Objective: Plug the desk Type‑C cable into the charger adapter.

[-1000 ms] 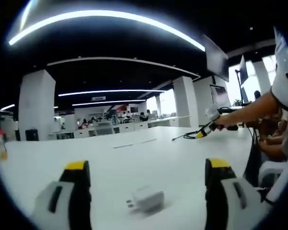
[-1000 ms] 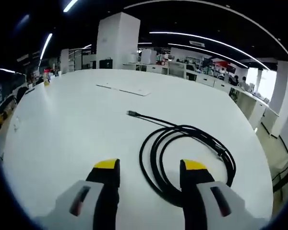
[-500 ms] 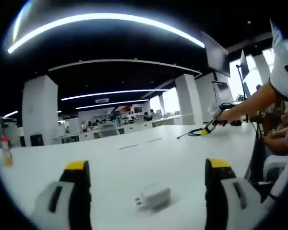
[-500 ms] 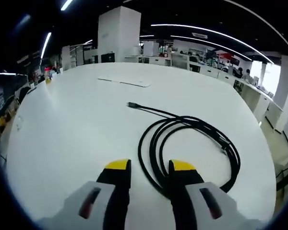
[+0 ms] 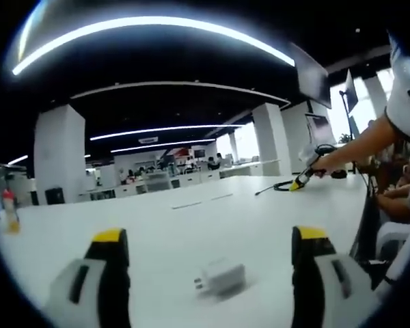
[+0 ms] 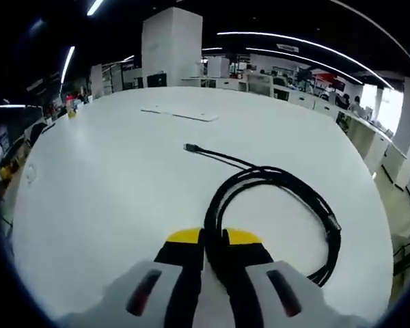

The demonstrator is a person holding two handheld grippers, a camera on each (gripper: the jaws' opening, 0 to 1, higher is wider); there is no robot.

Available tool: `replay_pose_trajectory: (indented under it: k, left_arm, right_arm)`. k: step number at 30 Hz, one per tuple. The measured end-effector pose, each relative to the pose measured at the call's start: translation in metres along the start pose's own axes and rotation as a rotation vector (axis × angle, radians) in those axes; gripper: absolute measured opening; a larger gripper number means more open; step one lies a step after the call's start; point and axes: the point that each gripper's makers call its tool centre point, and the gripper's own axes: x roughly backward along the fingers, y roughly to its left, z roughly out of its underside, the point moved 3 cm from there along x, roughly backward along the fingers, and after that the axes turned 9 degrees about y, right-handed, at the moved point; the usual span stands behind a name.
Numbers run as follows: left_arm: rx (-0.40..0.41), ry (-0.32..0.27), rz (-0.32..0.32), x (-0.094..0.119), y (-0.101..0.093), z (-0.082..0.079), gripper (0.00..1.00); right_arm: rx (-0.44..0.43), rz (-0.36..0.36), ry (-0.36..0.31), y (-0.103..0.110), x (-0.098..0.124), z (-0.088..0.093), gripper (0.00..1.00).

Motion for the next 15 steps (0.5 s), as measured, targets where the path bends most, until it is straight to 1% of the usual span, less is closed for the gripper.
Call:
replay_pose_trajectory:
  k: [3, 4, 6, 11, 15]
  left_arm:
    - [-0.002, 0.005, -0.002, 0.000, 0.000, 0.001, 1.00]
    - [-0.002, 0.006, -0.002, 0.000, 0.001, 0.002, 1.00]
    - [0.004, 0.008, -0.001, 0.000, 0.001, 0.002, 1.00]
    - [0.009, 0.012, 0.000, -0.001, -0.001, 0.002, 1.00]
    - [0.011, 0.017, 0.001, -0.001, -0.001, 0.004, 1.00]
  right_arm:
    - [0.030, 0.012, 0.015, -0.001, -0.002, -0.001, 0.07]
    - [0.038, 0.013, 0.018, -0.006, -0.005, -0.002, 0.06]
    - [0.040, 0.015, 0.019, -0.006, -0.005, -0.001, 0.06]
    - [0.048, 0.007, 0.010, -0.012, -0.007, -0.002, 0.06]
    - [0.043, -0.003, -0.006, -0.011, -0.007, -0.001, 0.05]
